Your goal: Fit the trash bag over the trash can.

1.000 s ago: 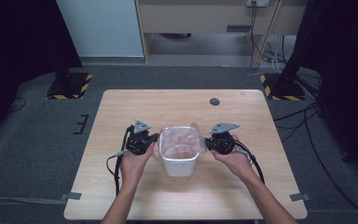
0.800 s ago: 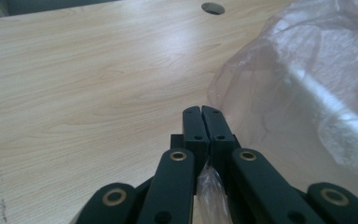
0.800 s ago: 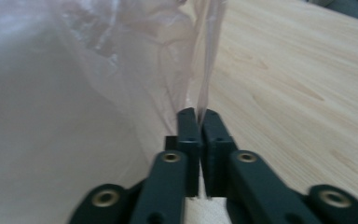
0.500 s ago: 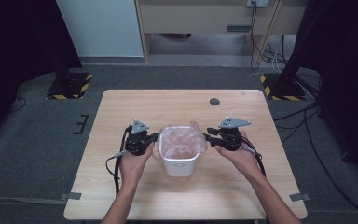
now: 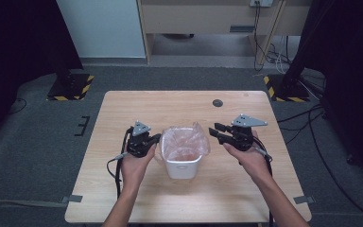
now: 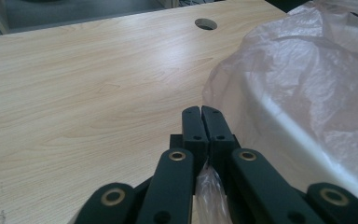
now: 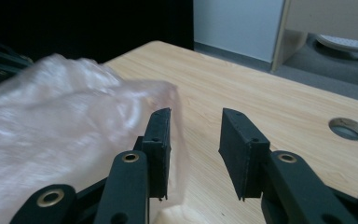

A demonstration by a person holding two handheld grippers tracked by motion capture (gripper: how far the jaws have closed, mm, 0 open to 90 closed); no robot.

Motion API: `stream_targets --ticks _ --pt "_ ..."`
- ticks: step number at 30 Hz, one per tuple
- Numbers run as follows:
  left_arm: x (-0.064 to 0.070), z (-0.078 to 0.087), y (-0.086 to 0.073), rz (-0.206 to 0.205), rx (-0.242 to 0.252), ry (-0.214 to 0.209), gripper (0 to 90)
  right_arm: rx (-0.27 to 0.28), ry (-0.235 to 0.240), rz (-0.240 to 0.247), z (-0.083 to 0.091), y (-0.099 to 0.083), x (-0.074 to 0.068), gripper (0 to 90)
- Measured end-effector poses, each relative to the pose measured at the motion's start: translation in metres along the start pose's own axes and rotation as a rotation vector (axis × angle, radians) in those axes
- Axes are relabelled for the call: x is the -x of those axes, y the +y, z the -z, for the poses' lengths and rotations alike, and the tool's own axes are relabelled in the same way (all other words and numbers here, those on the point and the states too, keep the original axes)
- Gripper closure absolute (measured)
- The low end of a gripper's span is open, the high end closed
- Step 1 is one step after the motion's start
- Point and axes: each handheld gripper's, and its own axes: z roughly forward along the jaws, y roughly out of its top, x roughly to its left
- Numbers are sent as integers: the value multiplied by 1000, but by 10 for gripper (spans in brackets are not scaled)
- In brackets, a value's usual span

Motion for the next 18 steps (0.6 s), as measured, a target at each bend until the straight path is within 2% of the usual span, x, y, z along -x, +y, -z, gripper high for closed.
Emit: stream_targets --ticks 5,8,14,18 --pt "0 2 0 -1 0 0 891 37 29 3 6 8 -12 626" --pt "-1 3 0 -1 2 0 891 42 66 2 5 13 -20 582" --pt "-2 5 0 2 4 1 891 41 127 2 0 17 -32 509" --pt "-2 6 0 -6 3 1 890 3 134 2 -4 15 -35 542"
